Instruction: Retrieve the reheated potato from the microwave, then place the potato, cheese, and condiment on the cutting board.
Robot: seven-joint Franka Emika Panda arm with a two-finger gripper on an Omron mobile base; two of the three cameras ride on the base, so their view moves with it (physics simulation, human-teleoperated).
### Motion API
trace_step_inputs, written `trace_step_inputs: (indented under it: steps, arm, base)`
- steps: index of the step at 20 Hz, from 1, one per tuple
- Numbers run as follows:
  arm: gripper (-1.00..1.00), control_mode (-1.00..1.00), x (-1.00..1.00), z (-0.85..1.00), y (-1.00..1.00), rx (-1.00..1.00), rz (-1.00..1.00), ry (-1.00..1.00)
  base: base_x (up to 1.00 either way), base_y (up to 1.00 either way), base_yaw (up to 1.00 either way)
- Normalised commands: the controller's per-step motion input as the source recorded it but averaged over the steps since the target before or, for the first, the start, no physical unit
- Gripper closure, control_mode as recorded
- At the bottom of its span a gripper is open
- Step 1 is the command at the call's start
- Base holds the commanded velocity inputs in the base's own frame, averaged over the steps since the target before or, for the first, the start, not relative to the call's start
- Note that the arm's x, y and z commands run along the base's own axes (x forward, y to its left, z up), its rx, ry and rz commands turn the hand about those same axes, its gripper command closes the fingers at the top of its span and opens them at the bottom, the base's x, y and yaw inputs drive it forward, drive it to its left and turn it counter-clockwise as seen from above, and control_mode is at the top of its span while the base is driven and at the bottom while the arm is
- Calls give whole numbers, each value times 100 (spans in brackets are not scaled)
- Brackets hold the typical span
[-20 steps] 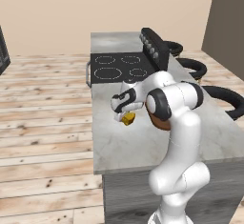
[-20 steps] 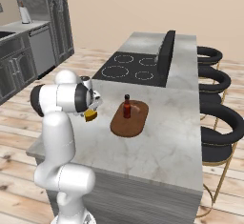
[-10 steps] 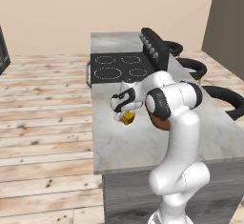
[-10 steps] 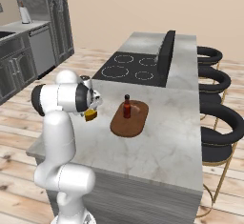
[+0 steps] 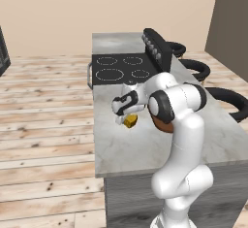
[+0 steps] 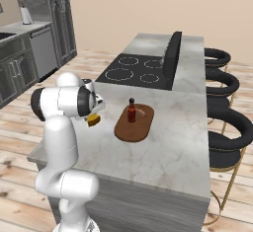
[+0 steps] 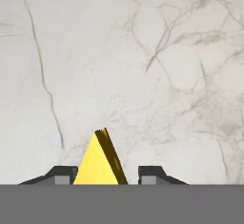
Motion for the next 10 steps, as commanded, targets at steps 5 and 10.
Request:
trace_step_inputs:
  steps: [5, 10]
  arm:
    - [100, -100, -14, -3, -8, 0, 0, 0]
    - [100, -100, -21, 19, -23, 0, 1, 0]
  base:
    - [0, 0, 0]
    - [0, 0, 0]
